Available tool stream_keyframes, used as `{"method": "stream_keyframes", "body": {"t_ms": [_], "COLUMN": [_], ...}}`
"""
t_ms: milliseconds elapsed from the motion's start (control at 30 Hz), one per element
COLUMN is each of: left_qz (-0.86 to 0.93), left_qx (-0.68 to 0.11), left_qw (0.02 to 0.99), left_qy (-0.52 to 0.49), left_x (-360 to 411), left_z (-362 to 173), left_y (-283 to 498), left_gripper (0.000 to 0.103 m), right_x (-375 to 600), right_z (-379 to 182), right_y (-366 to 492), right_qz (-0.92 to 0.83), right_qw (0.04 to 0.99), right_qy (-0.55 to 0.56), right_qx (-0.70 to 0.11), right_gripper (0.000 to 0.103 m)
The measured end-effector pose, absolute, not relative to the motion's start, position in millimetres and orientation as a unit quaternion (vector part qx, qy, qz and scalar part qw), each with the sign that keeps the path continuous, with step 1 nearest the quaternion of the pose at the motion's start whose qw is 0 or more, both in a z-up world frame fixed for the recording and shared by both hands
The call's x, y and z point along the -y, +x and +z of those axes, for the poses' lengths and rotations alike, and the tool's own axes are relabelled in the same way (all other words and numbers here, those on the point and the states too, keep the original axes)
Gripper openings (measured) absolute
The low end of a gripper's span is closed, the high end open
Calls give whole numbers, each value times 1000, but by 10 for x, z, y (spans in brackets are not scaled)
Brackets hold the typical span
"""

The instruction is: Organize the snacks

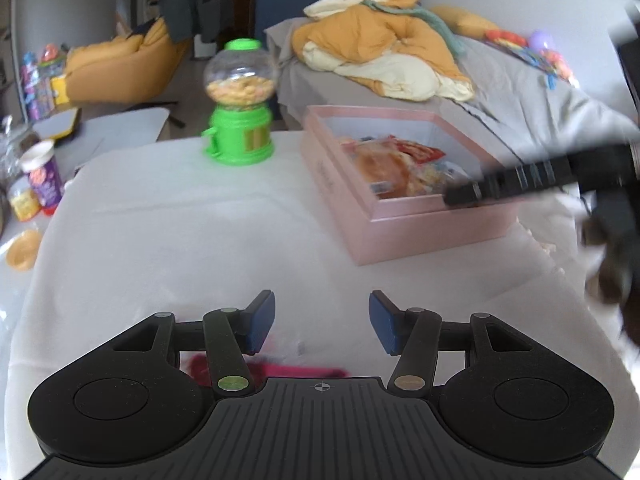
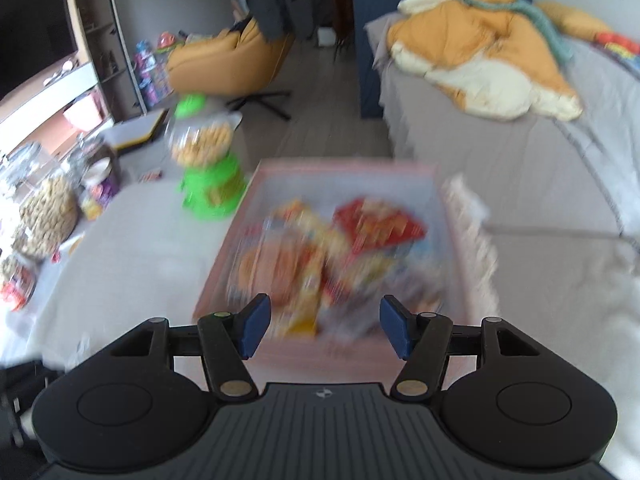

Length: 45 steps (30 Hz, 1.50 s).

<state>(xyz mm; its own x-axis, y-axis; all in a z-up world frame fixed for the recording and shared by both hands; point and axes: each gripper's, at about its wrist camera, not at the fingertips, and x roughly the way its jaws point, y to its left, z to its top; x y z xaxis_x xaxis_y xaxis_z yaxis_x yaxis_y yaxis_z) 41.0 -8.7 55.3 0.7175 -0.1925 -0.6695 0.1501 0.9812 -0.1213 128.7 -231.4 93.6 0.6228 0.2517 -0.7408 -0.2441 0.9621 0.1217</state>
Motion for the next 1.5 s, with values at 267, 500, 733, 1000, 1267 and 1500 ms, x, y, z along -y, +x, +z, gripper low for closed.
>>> {"method": "stream_keyframes", "body": {"t_ms": [267,500,733,1000,1267,1500], "left_qz": [-17,-38,-68,-108,-33,-22], "left_qx": [-382,-427,-440,-449,-370,-402], "left_qw": [912,890,875,865,918,910], "left_qy": [-148,-157,-191,-198,-136,-101], "left_x": [-871,-979,-907,-485,-603,-724], "left_z": [520,398,295,311,497,381], "left_y": [206,28,-25,173,394,579], "left_gripper": [55,48,34,33,31,30], "right_x": [1822,1199,1125,1695,1763,1684], "right_z": [478,386,430,307,198,344], "right_y": [767,472,376,527,353,273], "right_qz": [212,284,275,203,203,215], "right_qw": [887,860,868,893,914,900], "right_qy": [-7,-10,-18,-1,-24,3], "right_qx": [-410,-424,-414,-402,-351,-378], "right_gripper": [63,63,66,65,66,66]}}
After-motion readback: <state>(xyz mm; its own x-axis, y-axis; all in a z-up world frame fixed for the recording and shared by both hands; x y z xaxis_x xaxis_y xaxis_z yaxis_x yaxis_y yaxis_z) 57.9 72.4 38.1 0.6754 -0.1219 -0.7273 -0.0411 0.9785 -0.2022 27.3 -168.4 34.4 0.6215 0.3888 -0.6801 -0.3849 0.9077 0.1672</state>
